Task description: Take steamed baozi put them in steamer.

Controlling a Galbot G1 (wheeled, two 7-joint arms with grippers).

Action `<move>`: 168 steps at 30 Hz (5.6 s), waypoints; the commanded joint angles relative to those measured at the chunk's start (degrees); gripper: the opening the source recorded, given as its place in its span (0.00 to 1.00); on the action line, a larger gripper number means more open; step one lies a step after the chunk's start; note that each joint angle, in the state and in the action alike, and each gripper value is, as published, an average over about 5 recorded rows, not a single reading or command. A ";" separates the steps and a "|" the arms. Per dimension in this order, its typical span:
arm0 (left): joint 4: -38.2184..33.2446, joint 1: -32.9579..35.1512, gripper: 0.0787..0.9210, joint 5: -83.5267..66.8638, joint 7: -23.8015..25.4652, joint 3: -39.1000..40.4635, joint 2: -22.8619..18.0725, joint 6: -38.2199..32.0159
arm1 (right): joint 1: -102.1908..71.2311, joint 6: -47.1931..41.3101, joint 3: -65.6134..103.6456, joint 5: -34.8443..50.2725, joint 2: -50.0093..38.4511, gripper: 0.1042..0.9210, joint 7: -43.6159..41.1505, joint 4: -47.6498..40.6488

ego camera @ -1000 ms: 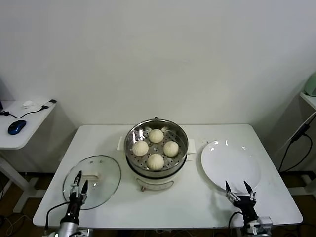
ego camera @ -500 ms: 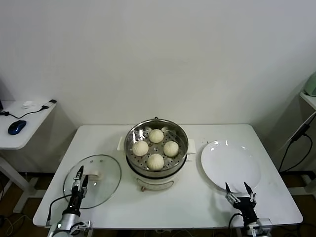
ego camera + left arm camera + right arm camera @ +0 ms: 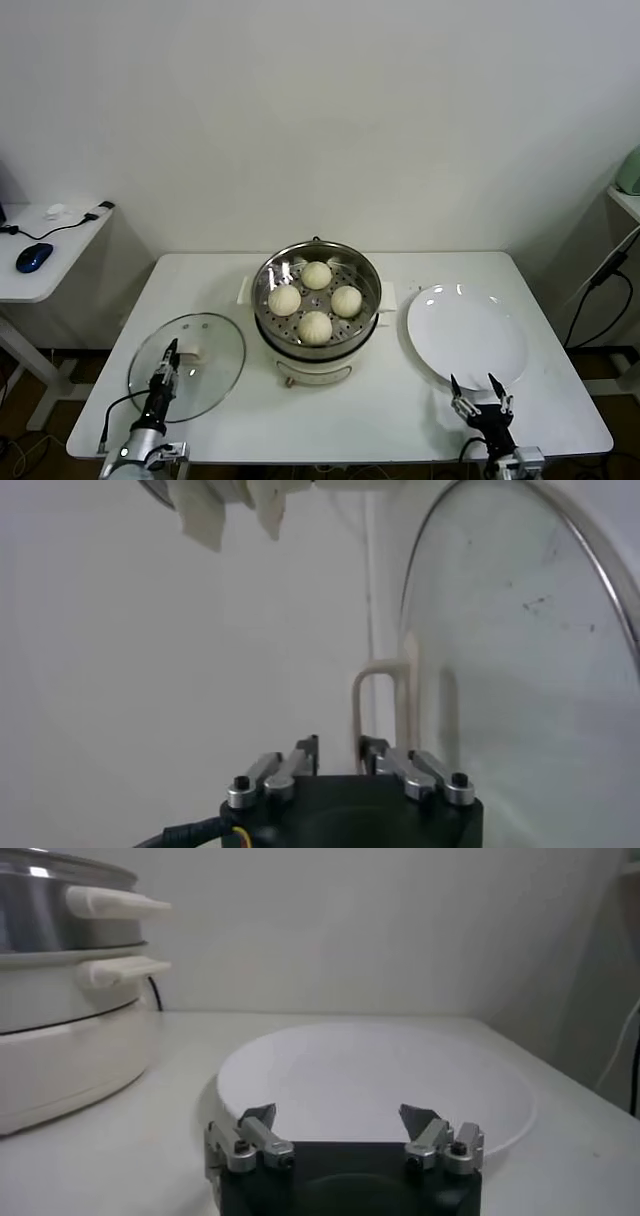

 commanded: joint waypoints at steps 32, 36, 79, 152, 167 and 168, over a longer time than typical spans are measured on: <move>-48.54 -5.90 0.06 -4.68 36.39 14.05 7.47 38.12 | -2.39 -5.38 2.98 -4.89 0.06 0.88 3.02 8.60; -48.28 -10.50 0.06 -0.51 39.25 23.87 6.25 42.53 | -2.82 -4.29 3.11 -5.57 0.29 0.88 2.66 8.83; -23.41 -20.05 0.06 21.05 44.03 39.08 -19.25 46.09 | -3.17 4.02 4.49 -4.50 -0.58 0.88 3.50 2.50; -23.64 8.77 0.88 -96.15 23.76 -2.44 1.39 -6.91 | -1.61 4.48 2.42 -2.06 0.13 0.88 4.20 3.87; -23.77 9.12 0.88 -95.04 23.97 -1.74 -0.09 -7.18 | -1.38 4.34 2.13 -1.55 0.13 0.88 3.86 3.65; -23.78 9.11 0.88 -94.98 23.96 -1.74 -0.13 -7.11 | -1.33 4.34 2.14 -1.50 0.12 0.88 3.82 3.60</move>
